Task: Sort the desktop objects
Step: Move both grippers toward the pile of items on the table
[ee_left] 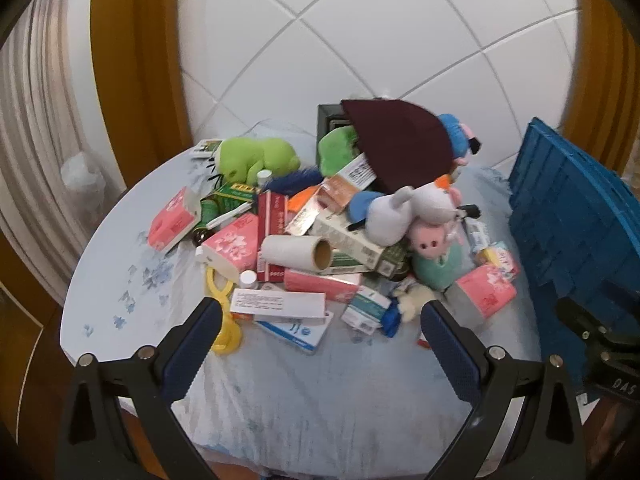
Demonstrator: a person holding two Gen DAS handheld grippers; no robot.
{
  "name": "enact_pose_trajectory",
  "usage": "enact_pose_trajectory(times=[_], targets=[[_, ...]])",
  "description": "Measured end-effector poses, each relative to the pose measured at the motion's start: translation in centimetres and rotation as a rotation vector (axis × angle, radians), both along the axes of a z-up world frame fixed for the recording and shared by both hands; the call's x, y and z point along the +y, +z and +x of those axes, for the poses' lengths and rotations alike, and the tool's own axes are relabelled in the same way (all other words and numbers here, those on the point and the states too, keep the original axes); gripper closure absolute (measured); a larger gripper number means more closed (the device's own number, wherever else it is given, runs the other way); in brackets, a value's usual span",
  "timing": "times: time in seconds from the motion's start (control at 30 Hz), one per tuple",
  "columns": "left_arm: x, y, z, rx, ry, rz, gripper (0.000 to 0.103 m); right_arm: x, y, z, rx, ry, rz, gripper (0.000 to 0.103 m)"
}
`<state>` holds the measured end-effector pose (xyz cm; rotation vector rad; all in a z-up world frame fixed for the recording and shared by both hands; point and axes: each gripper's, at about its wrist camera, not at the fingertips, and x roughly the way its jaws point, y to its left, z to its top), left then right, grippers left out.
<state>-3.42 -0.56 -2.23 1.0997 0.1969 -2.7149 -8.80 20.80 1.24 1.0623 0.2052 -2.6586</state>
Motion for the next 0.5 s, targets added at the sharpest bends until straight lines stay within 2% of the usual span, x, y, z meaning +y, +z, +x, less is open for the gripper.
enact_pose_trajectory(times=[0.23,0.37,0.5], targets=[[-6.1,-3.4,-1.3,-0.075,0.065,-0.039,0.002,-1.0,-2.4,-2.4,-0.086,0.011,-0.016,0.0],[-10.5,-6.8,-2.1,-0.157,0.092,-0.048,0.002,-1.5,-5.2,-4.3,-0.181,-0.026,0.009,0.0],[-13.1,-10.1,-3.0,-0.233,0.087,-0.027,0.002,-2.5,-7.9,-5.9,-0.258,-0.05,0.021,0.0]])
